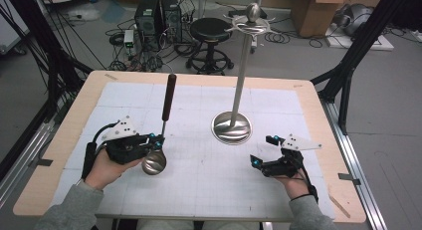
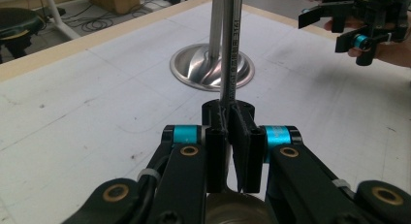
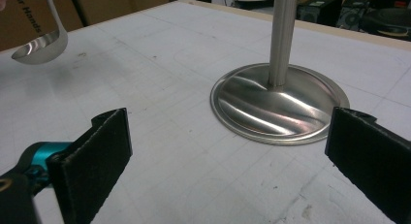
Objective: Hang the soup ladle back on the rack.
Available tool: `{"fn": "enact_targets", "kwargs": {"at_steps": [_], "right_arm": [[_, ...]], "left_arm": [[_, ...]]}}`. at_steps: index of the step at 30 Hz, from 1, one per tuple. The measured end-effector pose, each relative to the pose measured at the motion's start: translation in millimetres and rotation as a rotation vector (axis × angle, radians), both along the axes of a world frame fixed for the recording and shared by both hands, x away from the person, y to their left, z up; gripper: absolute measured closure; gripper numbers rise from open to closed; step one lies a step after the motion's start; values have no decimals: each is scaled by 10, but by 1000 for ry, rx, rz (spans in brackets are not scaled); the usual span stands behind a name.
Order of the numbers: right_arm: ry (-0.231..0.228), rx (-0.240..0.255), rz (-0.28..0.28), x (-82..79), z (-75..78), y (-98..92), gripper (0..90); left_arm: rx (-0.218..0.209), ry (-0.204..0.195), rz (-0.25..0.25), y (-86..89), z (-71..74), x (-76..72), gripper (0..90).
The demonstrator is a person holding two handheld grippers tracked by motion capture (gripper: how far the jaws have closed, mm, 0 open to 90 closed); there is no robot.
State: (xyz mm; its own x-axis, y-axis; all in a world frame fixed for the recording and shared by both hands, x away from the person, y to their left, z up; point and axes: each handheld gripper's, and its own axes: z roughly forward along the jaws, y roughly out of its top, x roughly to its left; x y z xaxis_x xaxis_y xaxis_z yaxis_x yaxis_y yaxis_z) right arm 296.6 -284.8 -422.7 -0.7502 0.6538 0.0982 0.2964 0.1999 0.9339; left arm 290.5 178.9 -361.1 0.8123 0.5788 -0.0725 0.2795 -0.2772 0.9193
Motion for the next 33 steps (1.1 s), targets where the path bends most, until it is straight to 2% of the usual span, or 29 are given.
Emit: {"fn": "enact_targets", "kwargs": {"at_steps": [7, 15, 24, 28, 30, 33], "right_arm": [[-2, 3, -5, -1, 1, -1, 17], [-6, 11, -5, -20, 18, -16, 17], [-6, 6, -1, -15, 16, -11, 17], [-6, 5, -1, -15, 14, -8, 17], [-5, 6, -2, -18, 16, -9, 17], [-3, 9, -1, -19, 17, -11, 17]], "left_arm": [[-4, 26, -8, -93, 29, 78, 842], [1, 25, -19, -256, 92, 177, 841], [-18, 45, 9, -235, 95, 278, 841], [-12, 46, 11, -237, 129, 296, 842], [9, 30, 9, -262, 194, 291, 841], [2, 13, -1, -296, 293, 283, 842]]}}
